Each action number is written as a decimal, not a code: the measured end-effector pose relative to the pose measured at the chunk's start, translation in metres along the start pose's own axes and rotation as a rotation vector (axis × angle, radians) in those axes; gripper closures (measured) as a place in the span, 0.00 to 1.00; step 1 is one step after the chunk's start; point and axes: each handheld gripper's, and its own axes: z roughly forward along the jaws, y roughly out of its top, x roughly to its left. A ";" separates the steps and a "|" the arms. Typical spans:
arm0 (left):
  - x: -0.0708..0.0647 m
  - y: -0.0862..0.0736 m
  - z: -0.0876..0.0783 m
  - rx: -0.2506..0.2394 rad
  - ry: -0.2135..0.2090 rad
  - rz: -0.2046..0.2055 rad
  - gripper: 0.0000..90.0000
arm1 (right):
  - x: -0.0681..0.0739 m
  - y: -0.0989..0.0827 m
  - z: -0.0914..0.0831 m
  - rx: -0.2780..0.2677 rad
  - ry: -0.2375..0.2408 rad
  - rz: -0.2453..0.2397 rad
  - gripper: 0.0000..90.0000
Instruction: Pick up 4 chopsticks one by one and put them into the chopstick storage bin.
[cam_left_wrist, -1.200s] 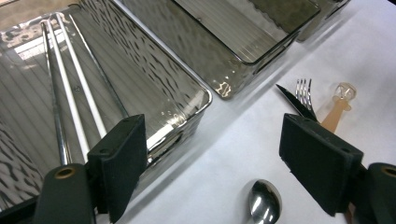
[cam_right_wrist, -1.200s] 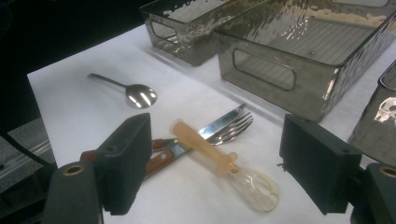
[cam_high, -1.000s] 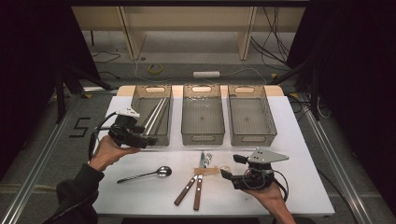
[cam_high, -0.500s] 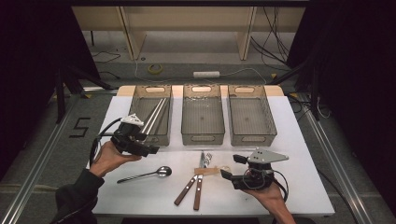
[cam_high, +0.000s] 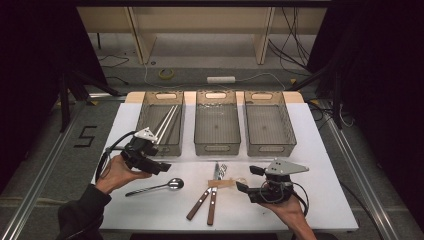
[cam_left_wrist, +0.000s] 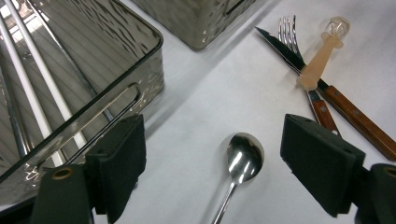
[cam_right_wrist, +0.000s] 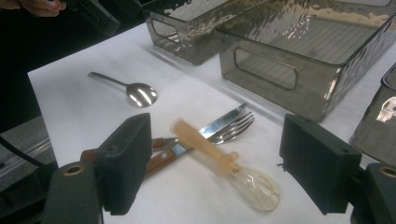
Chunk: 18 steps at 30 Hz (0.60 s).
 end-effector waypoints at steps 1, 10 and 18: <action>-0.001 0.000 0.001 0.000 0.001 0.000 0.24 | 0.000 0.000 0.000 -0.001 0.000 0.000 0.29; -0.004 -0.007 0.007 0.043 0.003 0.008 0.25 | -0.001 0.000 0.000 -0.001 0.003 -0.001 0.29; -0.005 -0.014 0.012 0.077 0.007 0.014 0.26 | -0.002 -0.001 -0.001 -0.002 0.005 0.002 0.29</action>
